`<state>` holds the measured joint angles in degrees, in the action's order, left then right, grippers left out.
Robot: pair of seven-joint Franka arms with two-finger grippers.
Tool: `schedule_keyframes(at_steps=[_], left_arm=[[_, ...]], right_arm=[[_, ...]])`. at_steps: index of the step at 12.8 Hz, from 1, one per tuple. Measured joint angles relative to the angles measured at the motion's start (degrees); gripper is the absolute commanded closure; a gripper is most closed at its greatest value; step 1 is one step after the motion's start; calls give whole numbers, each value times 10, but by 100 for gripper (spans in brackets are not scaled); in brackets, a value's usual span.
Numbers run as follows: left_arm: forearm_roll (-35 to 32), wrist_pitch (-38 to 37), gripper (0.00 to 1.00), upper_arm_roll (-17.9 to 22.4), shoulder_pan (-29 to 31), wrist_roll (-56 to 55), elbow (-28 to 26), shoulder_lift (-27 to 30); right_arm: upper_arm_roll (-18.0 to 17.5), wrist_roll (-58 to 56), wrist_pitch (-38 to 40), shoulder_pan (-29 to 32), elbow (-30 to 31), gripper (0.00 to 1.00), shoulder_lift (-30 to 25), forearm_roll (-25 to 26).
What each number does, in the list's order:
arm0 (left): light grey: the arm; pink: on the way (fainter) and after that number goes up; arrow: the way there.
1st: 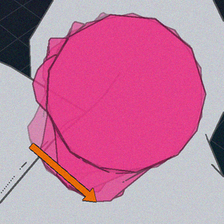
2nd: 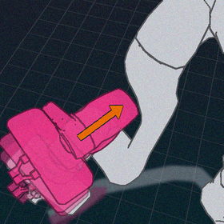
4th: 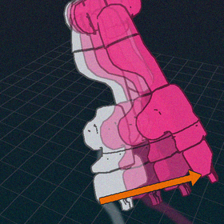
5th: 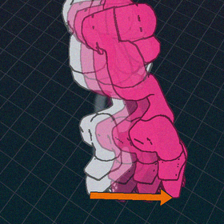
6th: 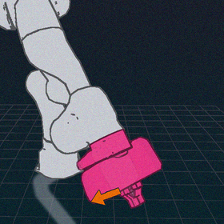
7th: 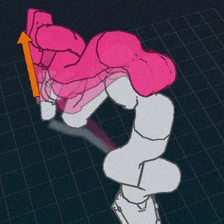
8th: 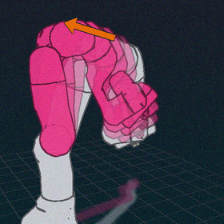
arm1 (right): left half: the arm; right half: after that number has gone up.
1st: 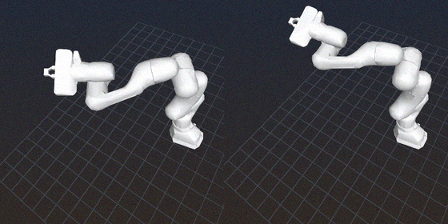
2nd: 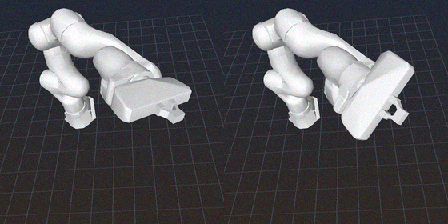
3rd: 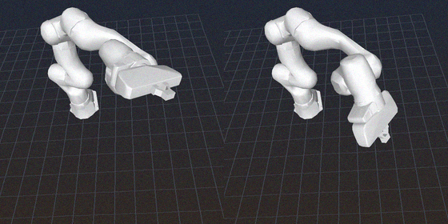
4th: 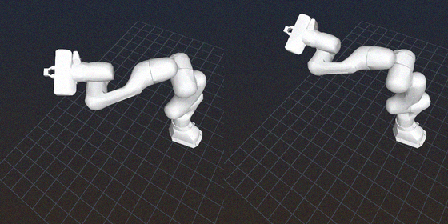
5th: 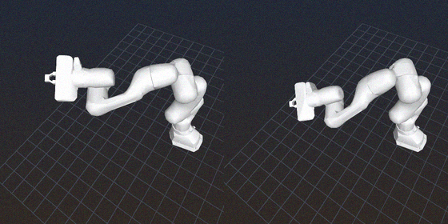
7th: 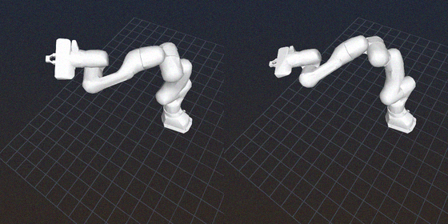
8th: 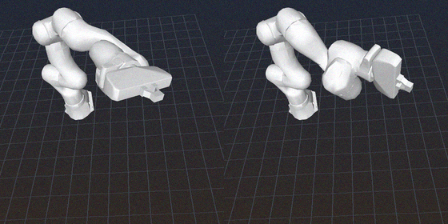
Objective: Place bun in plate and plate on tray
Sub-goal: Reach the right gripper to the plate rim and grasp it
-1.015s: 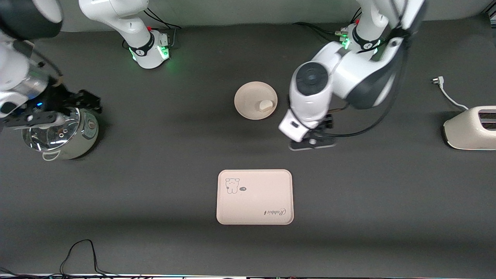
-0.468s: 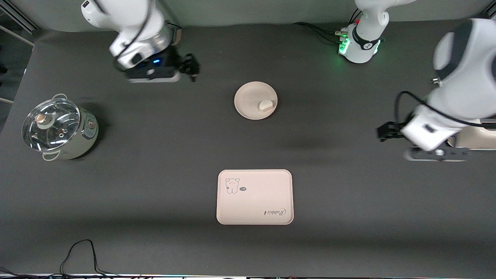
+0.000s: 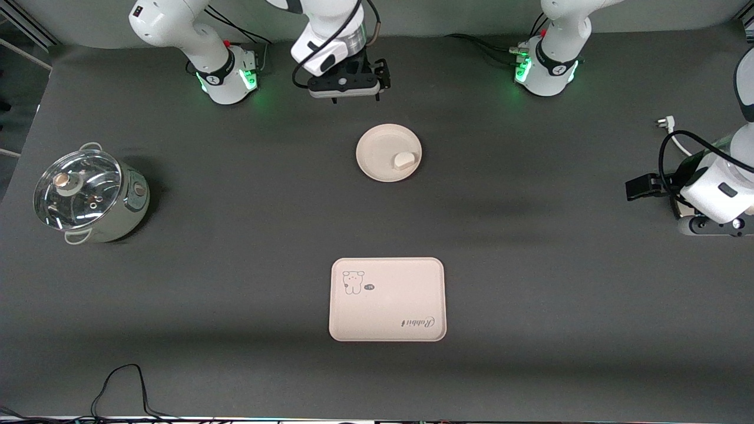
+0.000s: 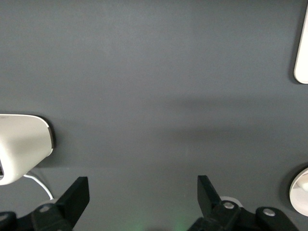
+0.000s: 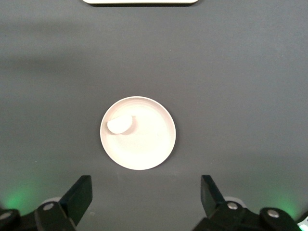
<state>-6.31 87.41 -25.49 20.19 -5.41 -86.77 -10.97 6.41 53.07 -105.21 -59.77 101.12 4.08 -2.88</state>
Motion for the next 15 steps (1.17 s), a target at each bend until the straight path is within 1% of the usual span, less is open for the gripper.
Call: schedule_keyframes(at_steps=[3, 4, 5, 8, 9, 10, 12, 13, 15], left_arm=[[14, 2, 0, 0, 9, 0, -10, 0], [22, 2, 0, 0, 17, 0, -12, 0], [24, 2, 0, 0, 24, 0, -12, 0], [30, 3, 0, -1, 49, 0, -12, 9], [34, 4, 0, 0, 62, 0, -12, 14], [36, 5, 0, 0, 71, 1, -11, 21], [37, 6, 0, -3, 74, 1, -11, 33], [37, 5, 0, -6, 73, 1, -12, 36], [38, 5, 0, -9, 73, 28, -13, 36]], right_arm=[[2, -6, -4, 0, 5, 0, 1, -3], [4, -12, -25, 0, 20, 0, -1, -12], [7, -22, -68, 0, 50, 0, -6, -25], [12, -56, -224, 2, 192, 0, -31, -59], [13, -79, -273, 6, 235, 0, -36, -81], [15, -114, -314, 10, 272, 0, -37, -113], [15, -184, -375, 15, 324, 0, -34, -171], [15, -205, -407, 16, 341, 0, -26, -187], [13, -219, -483, 16, 370, 0, 6, -197]])
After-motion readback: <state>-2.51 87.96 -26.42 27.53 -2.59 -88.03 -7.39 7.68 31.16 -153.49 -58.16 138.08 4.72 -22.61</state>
